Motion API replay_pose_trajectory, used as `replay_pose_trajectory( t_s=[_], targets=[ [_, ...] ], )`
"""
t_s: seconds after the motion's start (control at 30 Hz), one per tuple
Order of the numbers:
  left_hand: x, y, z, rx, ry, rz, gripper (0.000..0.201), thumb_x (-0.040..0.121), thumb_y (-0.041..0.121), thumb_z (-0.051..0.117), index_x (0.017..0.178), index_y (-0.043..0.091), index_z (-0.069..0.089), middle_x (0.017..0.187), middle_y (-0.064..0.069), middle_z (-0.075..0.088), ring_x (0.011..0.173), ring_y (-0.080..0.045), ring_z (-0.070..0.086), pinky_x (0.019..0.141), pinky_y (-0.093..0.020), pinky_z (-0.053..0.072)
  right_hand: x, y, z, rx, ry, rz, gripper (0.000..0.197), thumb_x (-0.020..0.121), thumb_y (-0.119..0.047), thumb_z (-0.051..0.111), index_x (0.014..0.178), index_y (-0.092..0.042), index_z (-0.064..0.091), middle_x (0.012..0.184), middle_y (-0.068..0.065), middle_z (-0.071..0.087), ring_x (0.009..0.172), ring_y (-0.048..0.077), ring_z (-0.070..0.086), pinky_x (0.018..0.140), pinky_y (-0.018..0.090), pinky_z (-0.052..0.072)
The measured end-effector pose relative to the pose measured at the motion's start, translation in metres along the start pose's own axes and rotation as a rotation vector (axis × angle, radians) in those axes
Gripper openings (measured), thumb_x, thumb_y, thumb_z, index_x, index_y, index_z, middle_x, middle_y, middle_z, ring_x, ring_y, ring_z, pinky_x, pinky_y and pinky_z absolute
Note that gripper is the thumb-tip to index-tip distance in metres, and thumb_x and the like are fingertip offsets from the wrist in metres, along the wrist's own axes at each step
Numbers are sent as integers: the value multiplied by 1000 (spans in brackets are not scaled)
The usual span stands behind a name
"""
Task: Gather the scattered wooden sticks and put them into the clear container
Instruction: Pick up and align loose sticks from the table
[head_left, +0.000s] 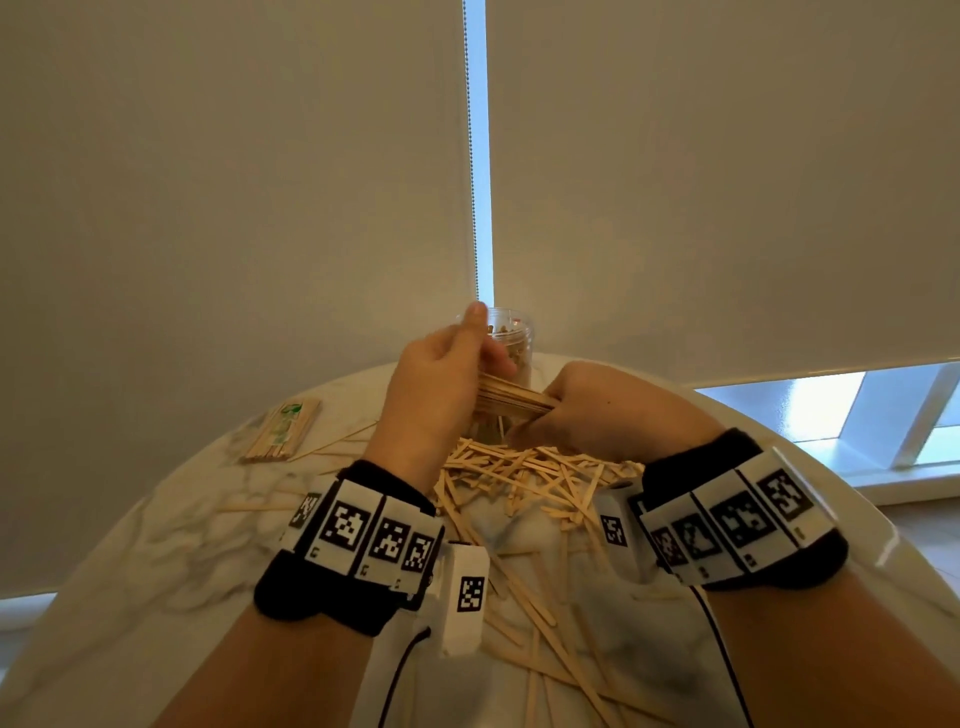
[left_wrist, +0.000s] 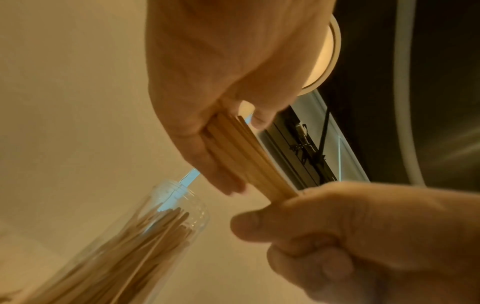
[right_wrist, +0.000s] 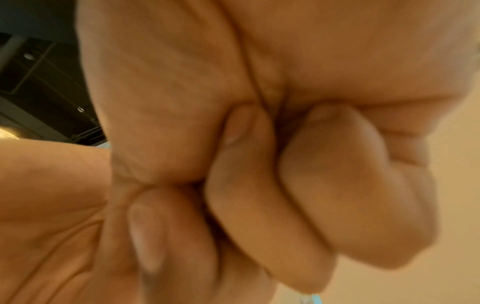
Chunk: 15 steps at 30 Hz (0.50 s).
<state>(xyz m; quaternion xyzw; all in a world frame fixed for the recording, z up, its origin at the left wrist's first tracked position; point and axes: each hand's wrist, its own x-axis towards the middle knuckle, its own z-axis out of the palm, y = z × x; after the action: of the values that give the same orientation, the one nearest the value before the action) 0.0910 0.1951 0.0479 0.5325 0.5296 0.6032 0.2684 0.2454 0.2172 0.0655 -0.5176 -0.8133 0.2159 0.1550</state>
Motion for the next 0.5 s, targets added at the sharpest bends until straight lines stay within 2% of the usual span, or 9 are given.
replay_pose_trajectory(
  t_s=[0.07,0.1,0.13,0.2,0.27,0.33,0.4,0.5],
  targets=[
    [-3,-3,0,147,-61,19,49,98,49,50,71,13,69,69,-6,74,60,-20,72,58,-34,59,-4,-5,-2,-6,-47,-46,27,84,-39,76,62,-31,63,45,-16,57,51,4,50,52,21,36],
    [-3,-6,-1,216,-80,20,48,99,47,50,70,13,68,66,-6,73,53,-19,70,53,-30,55,-6,-6,-4,-2,-69,-60,20,83,-39,77,68,-31,67,50,-15,60,54,4,52,54,22,37],
    [-2,-8,-3,286,-101,15,48,99,46,49,71,13,68,64,-6,72,48,-18,68,50,-27,51,-7,-7,-5,4,-79,-68,12,82,-40,78,77,-30,72,58,-12,63,58,6,53,56,24,39],
    [1,-11,-8,420,-123,-3,52,99,49,45,70,15,69,60,-2,72,41,-11,62,52,-24,47,-8,-7,-6,6,-68,-95,17,81,-40,78,92,-26,77,70,-5,68,63,10,55,59,26,41],
    [3,-11,-10,504,-103,-11,57,97,55,44,62,16,67,53,2,67,40,-7,56,55,-25,43,-6,-5,-6,24,-50,-107,24,80,-44,78,93,-24,77,76,0,71,65,11,57,62,28,42],
    [6,-13,-12,494,-65,-1,59,94,56,50,56,13,61,46,3,57,43,-11,50,55,-27,39,-6,-4,-5,74,-41,-121,32,78,-53,77,89,-23,75,73,-3,71,63,6,58,60,27,44],
    [9,-17,-15,416,-13,12,56,92,54,57,60,8,60,48,1,49,46,-15,44,56,-31,38,-3,-2,-6,140,33,-153,38,77,-58,74,85,-22,72,63,-8,66,53,-2,54,57,22,41],
    [14,-21,-20,362,77,34,52,94,50,56,61,10,59,53,-2,48,49,-16,43,56,-32,37,1,2,-5,177,180,-210,36,80,-60,70,83,-24,71,66,-5,65,53,2,51,55,23,41]
  ],
)
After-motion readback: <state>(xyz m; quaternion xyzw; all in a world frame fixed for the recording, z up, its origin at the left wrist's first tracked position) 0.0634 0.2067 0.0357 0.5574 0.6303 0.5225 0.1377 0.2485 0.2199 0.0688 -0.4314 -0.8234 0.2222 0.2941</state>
